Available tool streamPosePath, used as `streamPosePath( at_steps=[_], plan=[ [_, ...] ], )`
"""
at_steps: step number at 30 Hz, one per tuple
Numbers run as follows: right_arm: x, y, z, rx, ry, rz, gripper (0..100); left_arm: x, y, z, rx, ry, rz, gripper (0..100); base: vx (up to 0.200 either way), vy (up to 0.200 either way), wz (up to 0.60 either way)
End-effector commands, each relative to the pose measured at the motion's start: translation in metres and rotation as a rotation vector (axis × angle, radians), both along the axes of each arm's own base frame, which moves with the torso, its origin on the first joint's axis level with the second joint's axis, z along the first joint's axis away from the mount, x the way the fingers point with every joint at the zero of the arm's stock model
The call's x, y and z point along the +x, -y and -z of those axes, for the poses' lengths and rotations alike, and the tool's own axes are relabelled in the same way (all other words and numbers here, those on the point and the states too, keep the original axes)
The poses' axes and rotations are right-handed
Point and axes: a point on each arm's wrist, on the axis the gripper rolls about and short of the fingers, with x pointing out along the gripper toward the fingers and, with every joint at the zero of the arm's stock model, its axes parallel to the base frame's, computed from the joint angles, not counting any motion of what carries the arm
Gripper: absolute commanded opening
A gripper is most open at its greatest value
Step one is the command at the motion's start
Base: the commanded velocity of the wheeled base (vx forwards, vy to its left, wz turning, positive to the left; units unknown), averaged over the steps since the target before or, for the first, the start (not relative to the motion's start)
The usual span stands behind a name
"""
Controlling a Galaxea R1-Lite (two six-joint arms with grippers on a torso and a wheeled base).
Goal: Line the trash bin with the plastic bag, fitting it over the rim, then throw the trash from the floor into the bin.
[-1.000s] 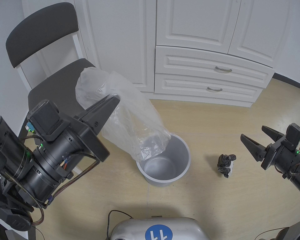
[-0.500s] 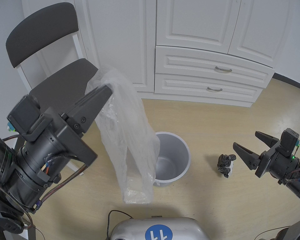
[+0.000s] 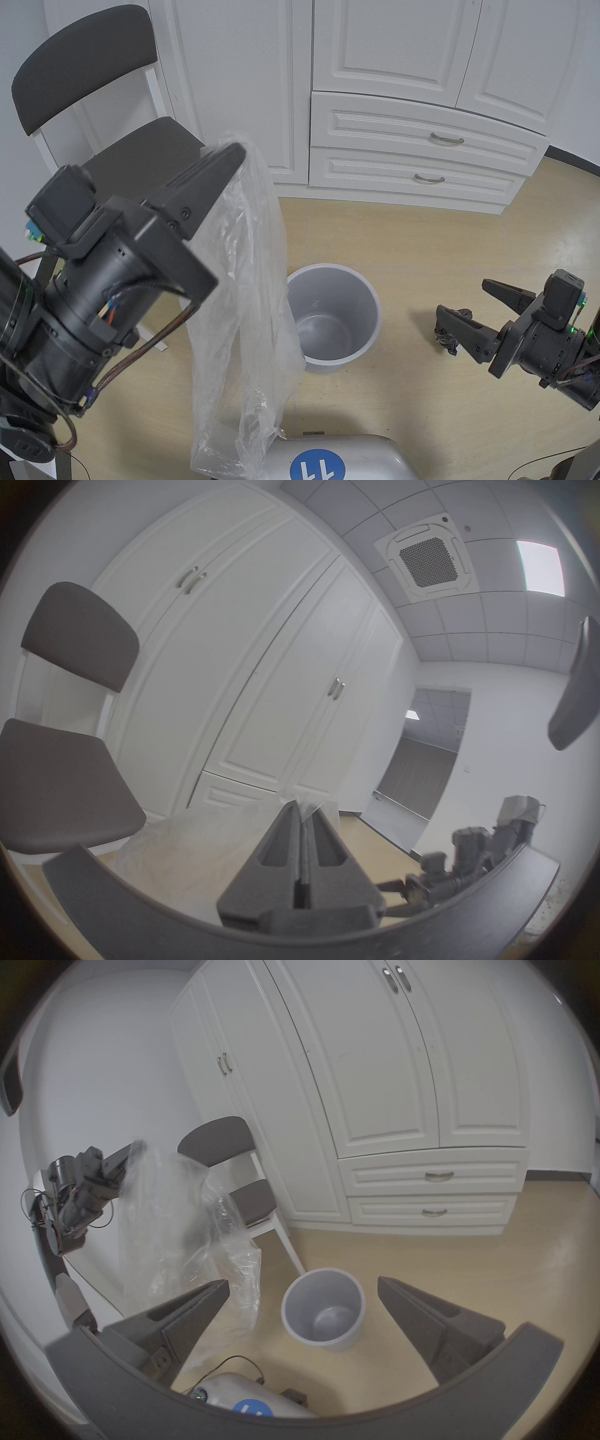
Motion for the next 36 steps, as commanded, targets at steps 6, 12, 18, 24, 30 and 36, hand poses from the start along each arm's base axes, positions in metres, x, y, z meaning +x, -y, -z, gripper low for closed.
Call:
streamPosePath(
  at_steps=[6,12,18,24,30,36],
  plan=[
    [-0.002,-0.036,0.022,0.015,-0.125,-0.131,100,0.044,0.046,-0.011,-0.155,-0.097,-0.175,0,0.0,0.0,0.0],
    [-0.007,-0.054,0.033,0.021,-0.139,-0.176,100,0.043,0.055,-0.022,-0.233,-0.078,-0.196,0,0.0,0.0,0.0],
    [-0.009,-0.067,0.044,0.025,-0.135,-0.199,100,0.035,0.071,-0.025,-0.303,-0.068,-0.173,0,0.0,0.0,0.0],
    [-0.008,-0.076,0.054,0.039,-0.147,-0.211,100,0.032,0.071,-0.032,-0.344,-0.053,-0.177,0,0.0,0.0,0.0],
    [-0.004,-0.078,0.061,0.02,-0.16,-0.196,100,0.023,0.066,-0.042,-0.373,-0.038,-0.159,0,0.0,0.0,0.0],
    [0.004,-0.078,0.068,-0.003,-0.173,-0.131,100,0.013,0.059,-0.052,-0.401,-0.023,-0.14,0,0.0,0.0,0.0]
  ],
)
